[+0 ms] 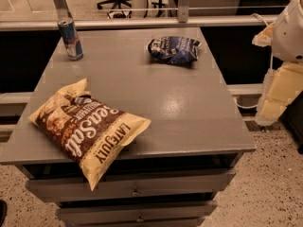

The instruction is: Move brown chip bag near redbull can

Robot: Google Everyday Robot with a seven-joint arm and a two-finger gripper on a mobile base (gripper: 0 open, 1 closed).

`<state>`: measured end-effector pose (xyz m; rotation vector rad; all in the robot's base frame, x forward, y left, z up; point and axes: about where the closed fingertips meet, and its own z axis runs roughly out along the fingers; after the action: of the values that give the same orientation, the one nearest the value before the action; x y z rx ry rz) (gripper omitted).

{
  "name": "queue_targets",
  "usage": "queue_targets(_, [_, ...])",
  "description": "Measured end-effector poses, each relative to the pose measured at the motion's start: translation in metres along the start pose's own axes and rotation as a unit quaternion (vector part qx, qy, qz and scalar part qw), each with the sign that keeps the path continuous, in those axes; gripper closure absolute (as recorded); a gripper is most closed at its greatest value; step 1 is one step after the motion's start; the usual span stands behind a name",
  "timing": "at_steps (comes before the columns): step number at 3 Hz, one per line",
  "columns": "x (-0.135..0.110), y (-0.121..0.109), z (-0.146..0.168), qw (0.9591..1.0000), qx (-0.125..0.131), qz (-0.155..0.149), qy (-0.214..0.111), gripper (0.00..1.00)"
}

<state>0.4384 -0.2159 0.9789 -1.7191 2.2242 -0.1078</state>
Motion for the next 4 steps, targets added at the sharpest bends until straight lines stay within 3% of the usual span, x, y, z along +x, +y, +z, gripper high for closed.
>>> queue_targets(1, [0.000, 0.000, 0.000, 1.0000, 0.000, 0.000, 0.000, 0.00])
queue_targets(2, [-0.038, 0.001, 0.026, 0.9994, -0.014, 0.003, -0.032, 0.00])
queue_targets(3, [-0.103, 0.016, 0.082, 0.9923, -0.076, 0.042, -0.088, 0.00])
queue_targets(4, [-0.140, 0.033, 0.113, 0.9812, -0.129, 0.073, -0.124, 0.00])
